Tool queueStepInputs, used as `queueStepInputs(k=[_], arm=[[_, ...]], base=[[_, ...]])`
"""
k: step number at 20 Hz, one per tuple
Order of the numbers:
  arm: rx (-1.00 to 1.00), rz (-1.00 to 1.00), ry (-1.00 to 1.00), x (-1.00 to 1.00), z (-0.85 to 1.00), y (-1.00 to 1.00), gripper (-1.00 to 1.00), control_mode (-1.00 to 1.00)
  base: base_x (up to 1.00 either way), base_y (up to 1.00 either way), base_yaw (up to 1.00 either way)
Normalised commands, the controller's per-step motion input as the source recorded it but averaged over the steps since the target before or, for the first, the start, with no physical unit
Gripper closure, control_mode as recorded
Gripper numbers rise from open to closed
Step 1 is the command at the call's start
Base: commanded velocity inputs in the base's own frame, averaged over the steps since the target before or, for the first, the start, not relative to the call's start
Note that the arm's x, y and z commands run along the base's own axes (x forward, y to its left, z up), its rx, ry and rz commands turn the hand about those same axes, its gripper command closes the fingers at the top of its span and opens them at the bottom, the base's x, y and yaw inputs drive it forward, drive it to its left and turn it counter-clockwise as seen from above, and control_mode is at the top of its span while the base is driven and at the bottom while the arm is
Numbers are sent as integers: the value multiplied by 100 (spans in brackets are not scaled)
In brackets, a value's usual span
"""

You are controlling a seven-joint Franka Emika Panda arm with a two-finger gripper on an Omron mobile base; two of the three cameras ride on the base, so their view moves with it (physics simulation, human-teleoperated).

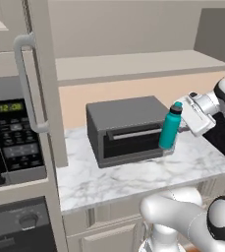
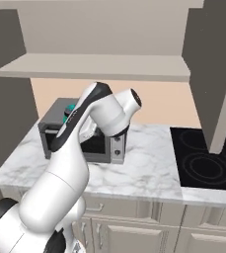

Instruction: Pick the bottled water, bottled drink, water bottle from the counter and place them in the open cabinet.

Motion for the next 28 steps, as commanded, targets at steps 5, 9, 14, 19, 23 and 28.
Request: queueStepInputs(k=[5, 9, 14, 19, 23, 28], arm=[[0, 0, 0, 0, 0, 0, 100, 100], [0, 0, 0, 0, 0, 0, 100, 100], [0, 0, 0, 0, 0, 0, 100, 100], [0, 0, 0, 0, 0, 0, 100, 100], [0, 0, 0, 0, 0, 0, 100, 100], [0, 0, 0, 0, 0, 0, 100, 100]], base=[[14, -20, 23], [22, -27, 17], [31, -31, 13], [43, -23, 9], [42, -5, 3], [4, 1, 0]])
